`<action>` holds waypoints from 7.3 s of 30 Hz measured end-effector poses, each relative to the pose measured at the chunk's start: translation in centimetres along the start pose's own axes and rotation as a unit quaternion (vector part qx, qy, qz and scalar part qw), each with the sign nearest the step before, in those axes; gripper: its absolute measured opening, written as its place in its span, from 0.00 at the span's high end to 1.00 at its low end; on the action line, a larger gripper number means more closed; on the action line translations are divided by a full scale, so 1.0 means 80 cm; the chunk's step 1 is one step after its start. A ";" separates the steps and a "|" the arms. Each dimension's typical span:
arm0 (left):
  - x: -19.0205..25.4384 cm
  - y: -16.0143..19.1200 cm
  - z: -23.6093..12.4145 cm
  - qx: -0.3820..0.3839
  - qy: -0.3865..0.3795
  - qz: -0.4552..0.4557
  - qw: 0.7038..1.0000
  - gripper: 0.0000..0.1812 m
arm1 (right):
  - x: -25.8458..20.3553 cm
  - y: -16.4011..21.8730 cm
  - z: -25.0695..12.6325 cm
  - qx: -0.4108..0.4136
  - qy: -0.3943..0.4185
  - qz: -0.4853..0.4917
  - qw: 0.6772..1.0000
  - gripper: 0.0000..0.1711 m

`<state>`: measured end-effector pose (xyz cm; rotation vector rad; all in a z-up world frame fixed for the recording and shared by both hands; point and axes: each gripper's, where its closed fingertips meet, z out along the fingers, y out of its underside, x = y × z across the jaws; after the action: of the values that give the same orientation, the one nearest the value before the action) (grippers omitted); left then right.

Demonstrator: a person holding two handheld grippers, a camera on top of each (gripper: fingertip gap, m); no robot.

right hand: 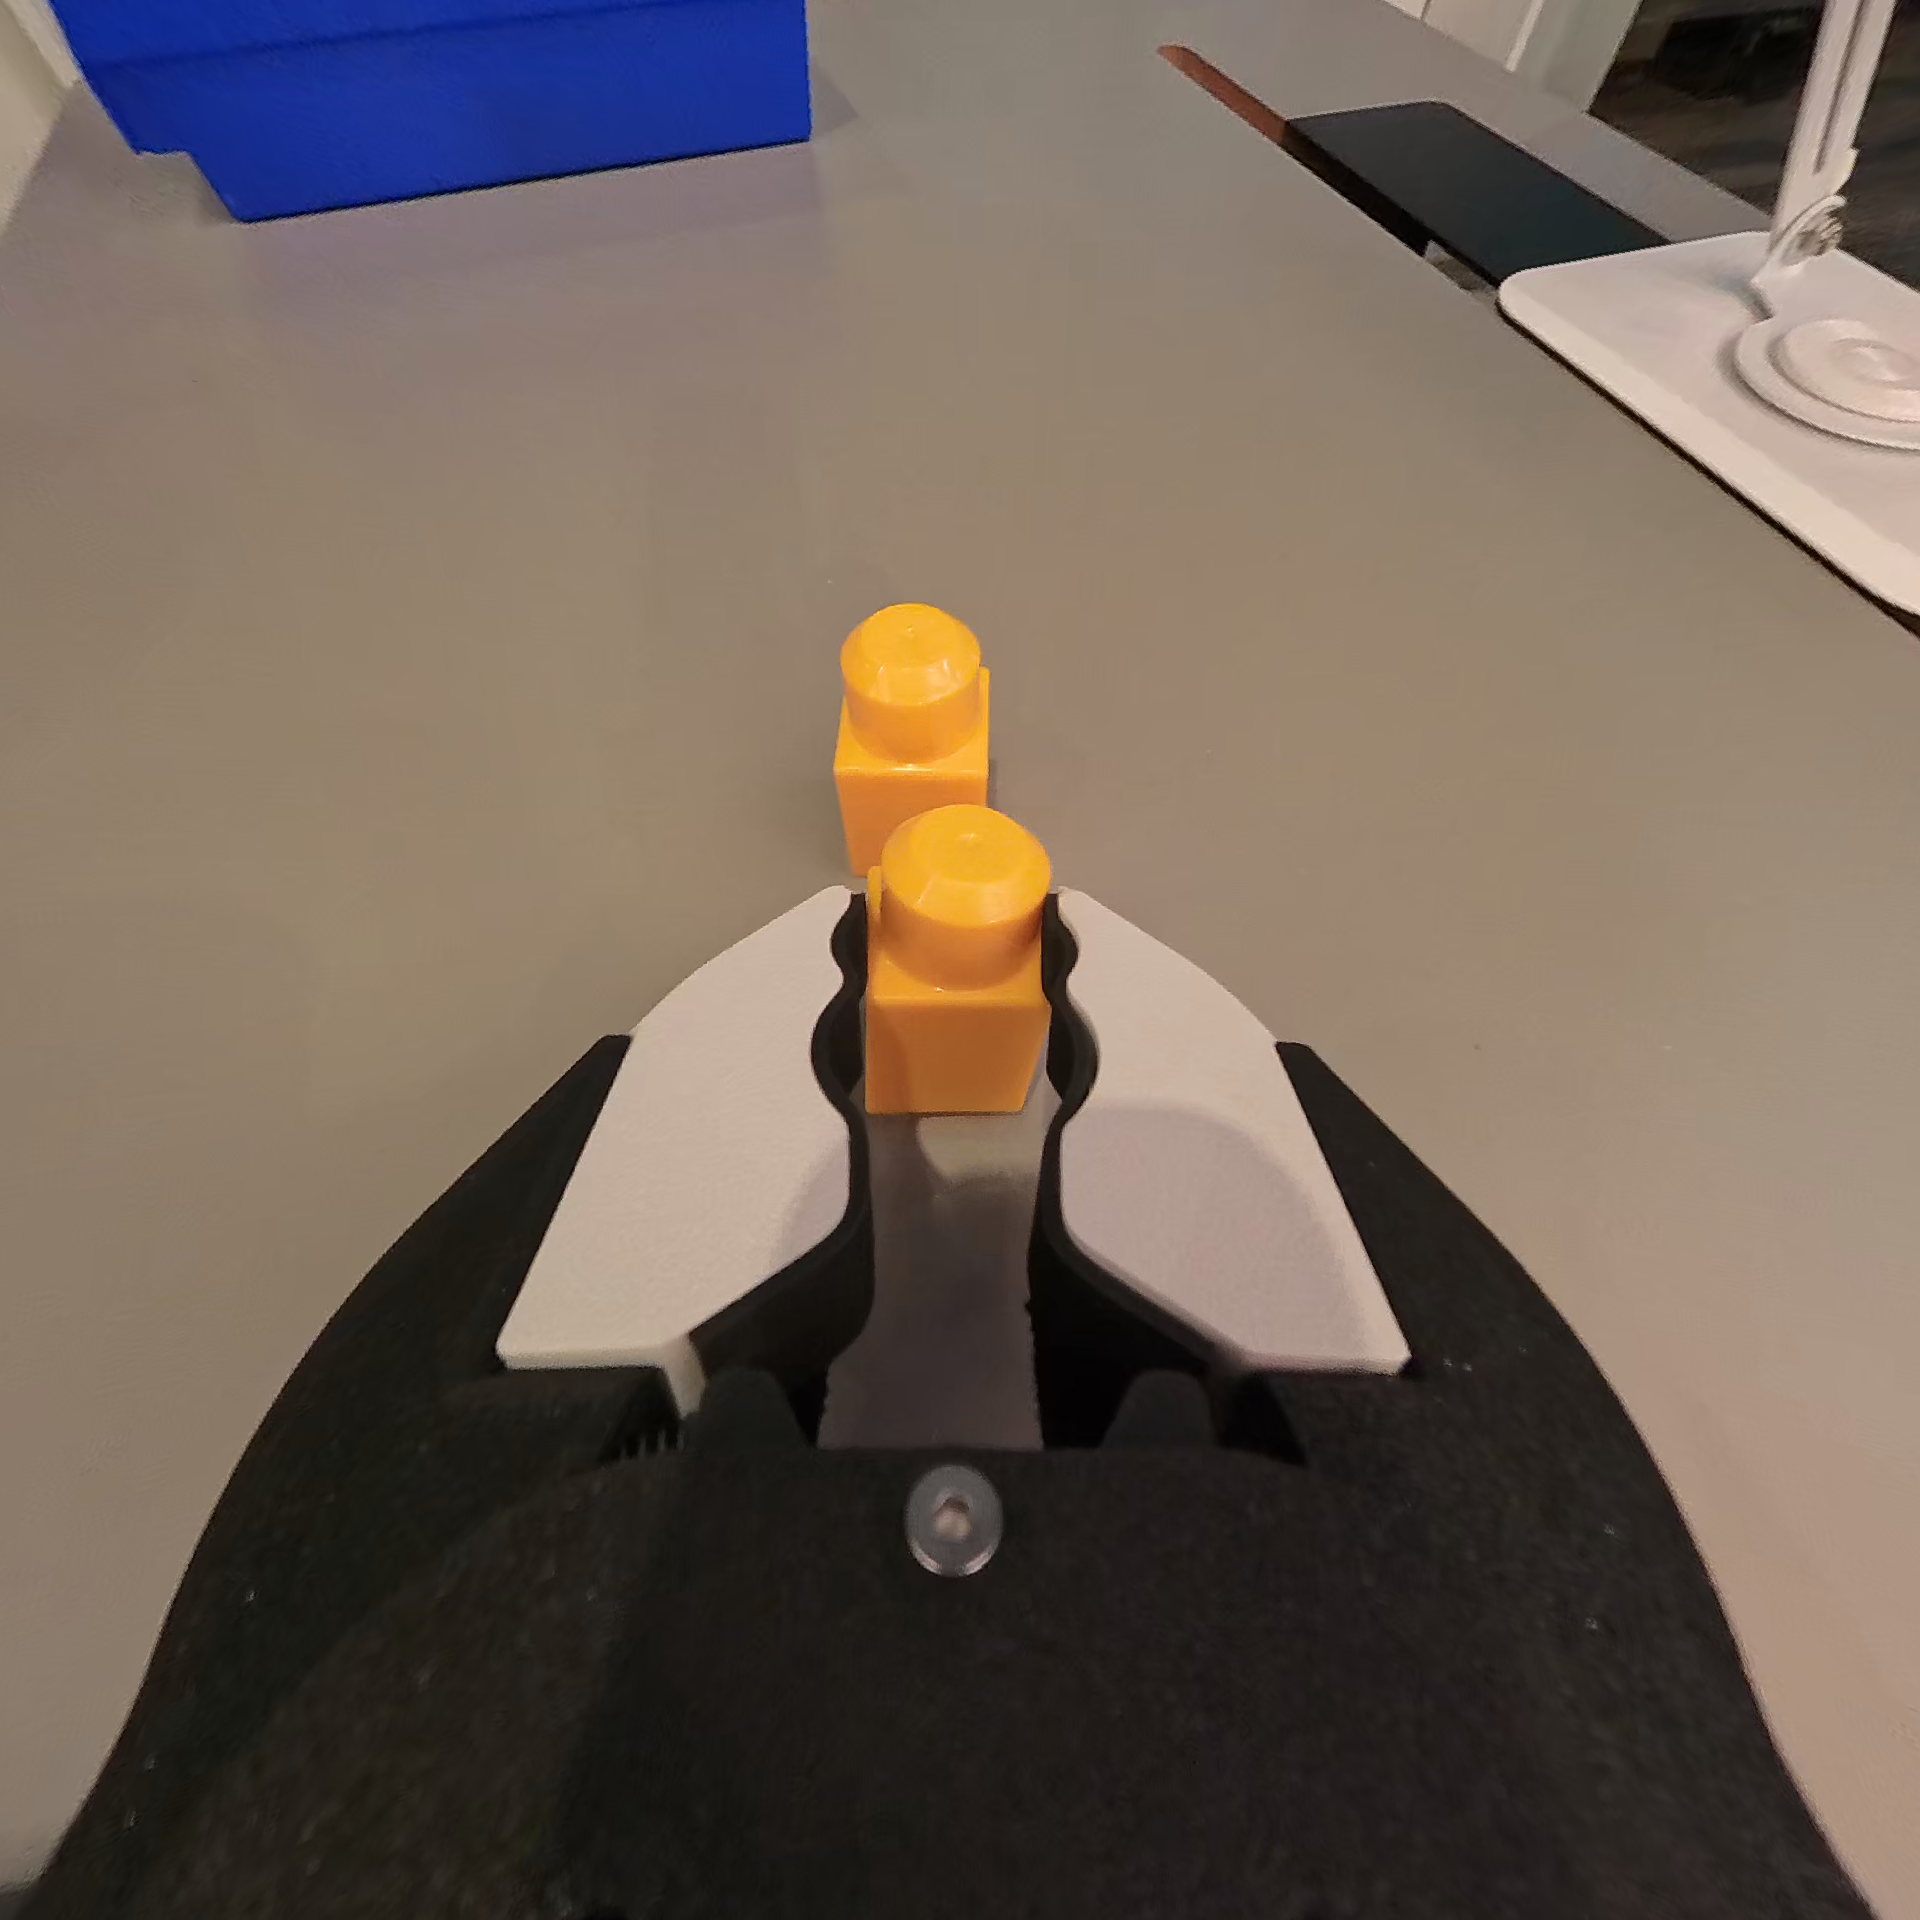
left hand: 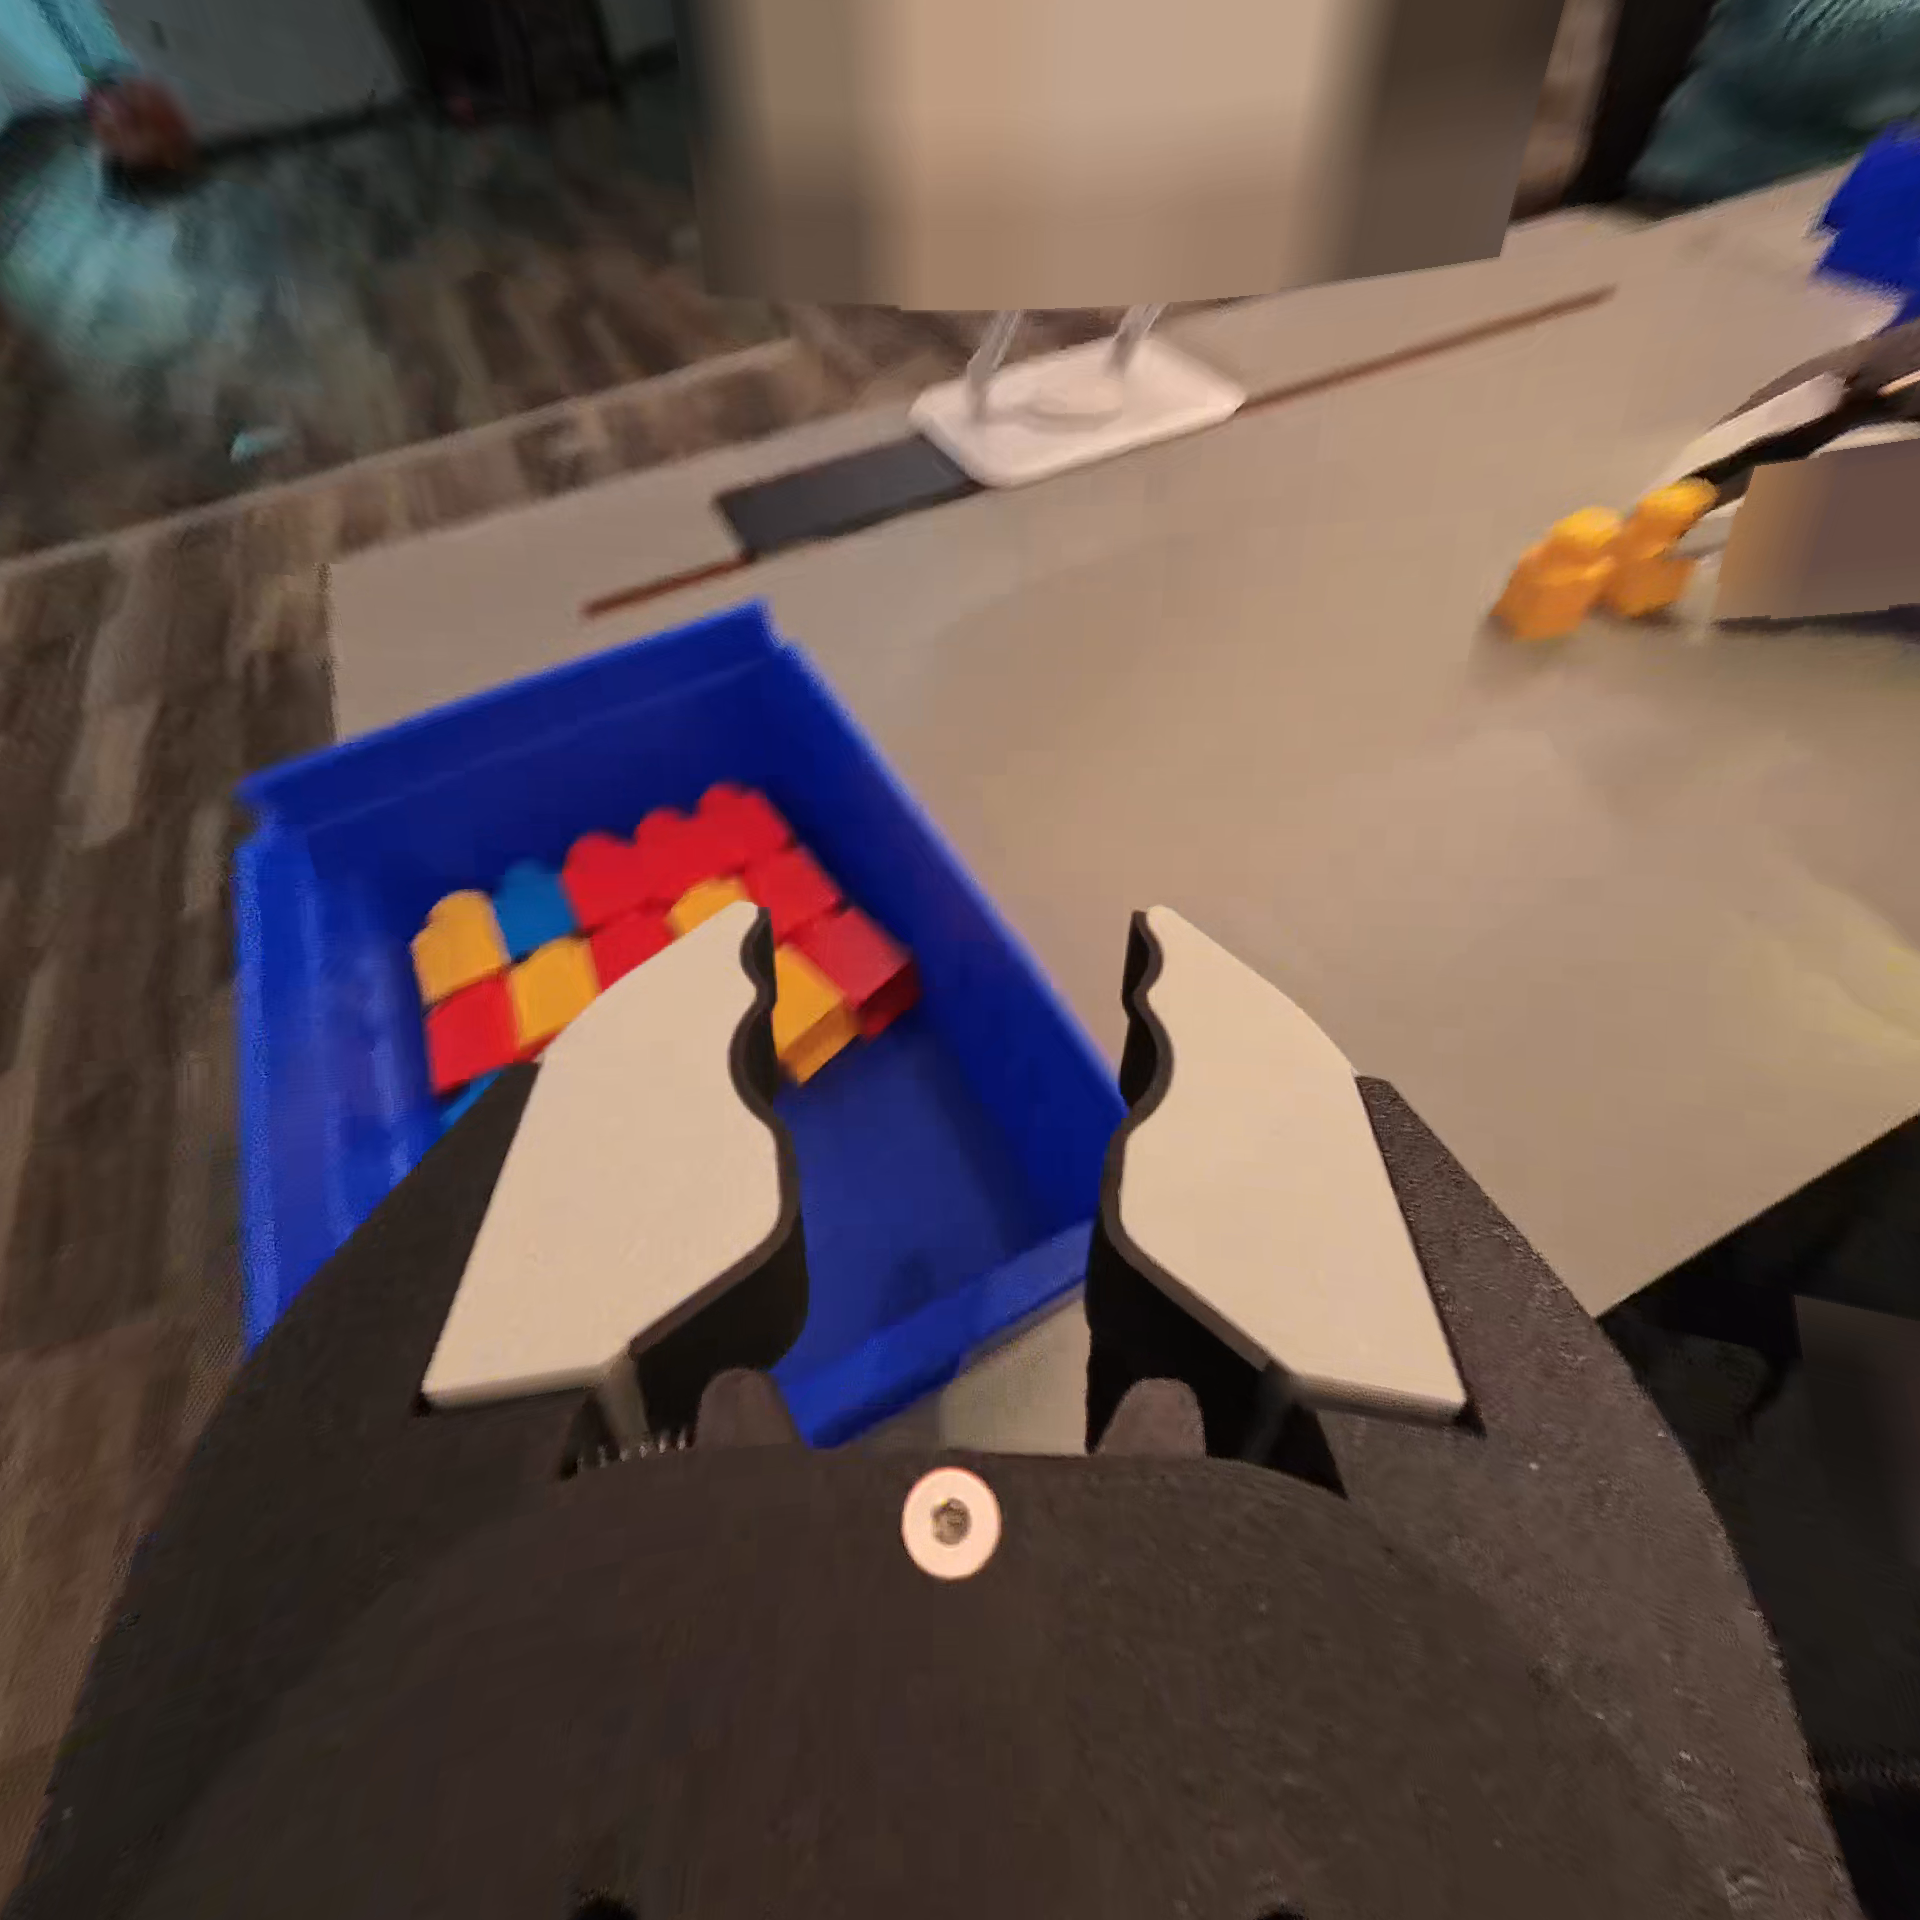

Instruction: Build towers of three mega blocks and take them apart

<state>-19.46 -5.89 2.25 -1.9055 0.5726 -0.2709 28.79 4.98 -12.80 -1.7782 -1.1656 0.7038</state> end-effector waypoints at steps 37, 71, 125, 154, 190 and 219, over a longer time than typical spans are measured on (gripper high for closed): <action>-0.138 0.199 0.067 -0.501 -0.163 -0.163 0.834 0.59 | -0.024 -0.083 -0.074 0.142 -0.035 0.017 0.989 0.71; -0.157 0.222 0.085 -0.457 -0.204 -0.229 0.835 0.75 | -0.033 -0.096 -0.080 0.160 -0.050 0.011 0.986 0.72; 0.344 -0.076 0.066 0.091 0.357 0.102 0.924 0.73 | -0.134 -0.159 -0.100 0.114 -0.024 -0.138 0.984 0.84; 0.208 -0.065 0.035 0.096 0.254 0.016 0.962 0.77 | 0.005 0.045 -0.088 -0.007 0.038 0.033 0.999 0.83; 0.427 0.015 0.457 -0.101 0.415 0.264 0.865 0.74 | -0.059 -0.002 -0.121 0.058 0.012 -0.038 0.998 0.69; 0.356 -0.084 0.416 0.003 0.198 0.240 0.950 0.78 | -0.007 -0.005 -0.007 -0.182 0.030 -0.081 0.980 0.83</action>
<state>21.42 8.49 -7.00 -1.6467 1.2782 -0.3348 28.85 4.34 -12.15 -1.9569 -1.4494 0.3535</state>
